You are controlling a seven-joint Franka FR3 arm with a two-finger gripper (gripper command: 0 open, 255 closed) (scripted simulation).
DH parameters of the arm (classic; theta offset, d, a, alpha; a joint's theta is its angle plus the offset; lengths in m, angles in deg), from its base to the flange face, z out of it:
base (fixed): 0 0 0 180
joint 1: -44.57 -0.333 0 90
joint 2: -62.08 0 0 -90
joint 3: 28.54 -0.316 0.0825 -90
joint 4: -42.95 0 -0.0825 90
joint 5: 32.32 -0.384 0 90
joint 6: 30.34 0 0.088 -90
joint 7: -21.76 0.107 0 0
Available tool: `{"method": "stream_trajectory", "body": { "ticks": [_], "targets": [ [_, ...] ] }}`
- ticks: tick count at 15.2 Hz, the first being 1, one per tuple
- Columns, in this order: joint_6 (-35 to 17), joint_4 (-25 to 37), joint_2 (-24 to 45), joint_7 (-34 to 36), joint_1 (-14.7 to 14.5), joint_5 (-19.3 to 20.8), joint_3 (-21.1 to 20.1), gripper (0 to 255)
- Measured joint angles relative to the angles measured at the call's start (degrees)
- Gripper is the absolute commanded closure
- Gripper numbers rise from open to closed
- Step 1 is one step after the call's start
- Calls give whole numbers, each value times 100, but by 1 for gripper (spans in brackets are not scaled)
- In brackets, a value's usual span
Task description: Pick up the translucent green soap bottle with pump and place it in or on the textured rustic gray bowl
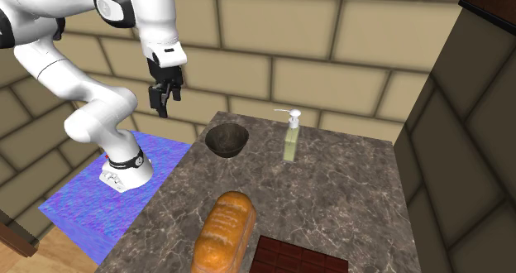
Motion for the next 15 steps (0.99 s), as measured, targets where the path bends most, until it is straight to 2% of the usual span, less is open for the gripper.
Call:
{"method": "stream_trajectory", "body": {
  "ticks": [6,15],
  "targets": [
    [-493,153,564,467,-92,-200,-387,0],
    [-1477,948,2156,1577,-209,-305,-1232,0]
  ]
}}
